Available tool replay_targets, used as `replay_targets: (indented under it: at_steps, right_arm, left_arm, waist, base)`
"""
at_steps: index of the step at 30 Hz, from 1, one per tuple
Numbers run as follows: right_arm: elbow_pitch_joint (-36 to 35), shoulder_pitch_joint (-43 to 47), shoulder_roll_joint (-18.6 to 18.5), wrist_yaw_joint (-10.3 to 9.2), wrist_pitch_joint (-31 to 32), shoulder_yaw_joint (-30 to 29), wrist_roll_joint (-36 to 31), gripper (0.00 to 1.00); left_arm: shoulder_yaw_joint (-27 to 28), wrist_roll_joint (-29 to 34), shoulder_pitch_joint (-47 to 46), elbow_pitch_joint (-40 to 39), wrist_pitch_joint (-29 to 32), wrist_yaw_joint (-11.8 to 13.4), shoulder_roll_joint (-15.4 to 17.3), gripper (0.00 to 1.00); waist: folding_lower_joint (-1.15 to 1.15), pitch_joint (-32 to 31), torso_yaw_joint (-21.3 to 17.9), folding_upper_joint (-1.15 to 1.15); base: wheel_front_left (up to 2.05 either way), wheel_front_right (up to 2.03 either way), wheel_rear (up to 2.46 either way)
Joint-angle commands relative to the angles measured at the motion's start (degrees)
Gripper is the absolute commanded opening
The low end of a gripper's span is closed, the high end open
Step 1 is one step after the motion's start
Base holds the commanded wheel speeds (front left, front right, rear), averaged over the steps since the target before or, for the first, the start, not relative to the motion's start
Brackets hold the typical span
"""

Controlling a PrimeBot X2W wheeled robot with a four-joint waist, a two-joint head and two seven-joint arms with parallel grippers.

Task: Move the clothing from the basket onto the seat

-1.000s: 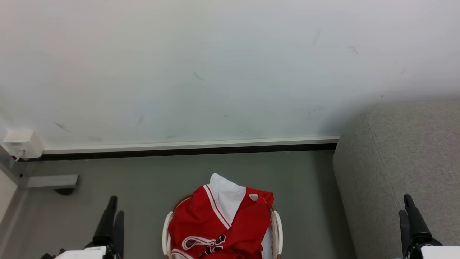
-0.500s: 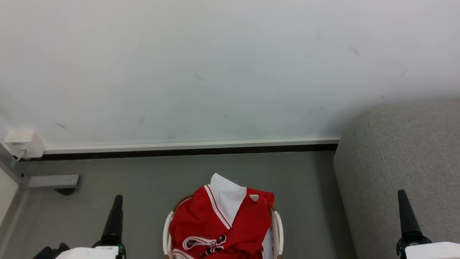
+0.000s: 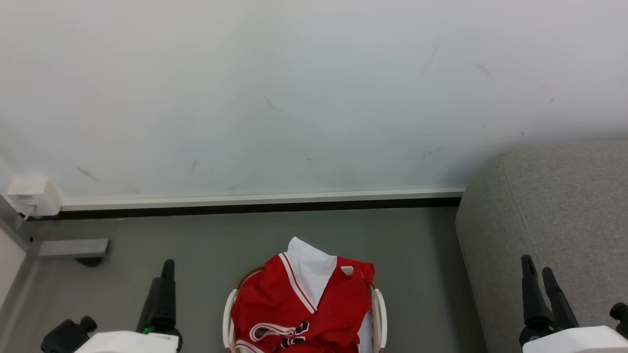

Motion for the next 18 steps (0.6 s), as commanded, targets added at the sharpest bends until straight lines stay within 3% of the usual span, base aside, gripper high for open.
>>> replay_targets:
  at_steps: [1, 18]
  right_arm:
    - [-0.8, -0.69, -0.9, -0.04, -0.62, 0.4, -3.22, 1.0]
    - [2.64, -0.49, -1.23, -0.06, -3.66, 1.69, -20.38, 1.0]
  left_arm:
    - [-0.13, 3.1, -0.39, -0.85, -0.57, 0.01, 0.46, 1.0]
    - [-1.52, 23.62, 0.81, -0.79, -3.6, 0.07, 2.01, 1.0]
  waist:
    - [0.0, -0.04, -0.02, 0.0]
    - [0.0, -0.77, 0.09, 0.0]
  base:
    - [0.0, 0.0, 0.0]
    - [0.0, 0.0, 0.0]
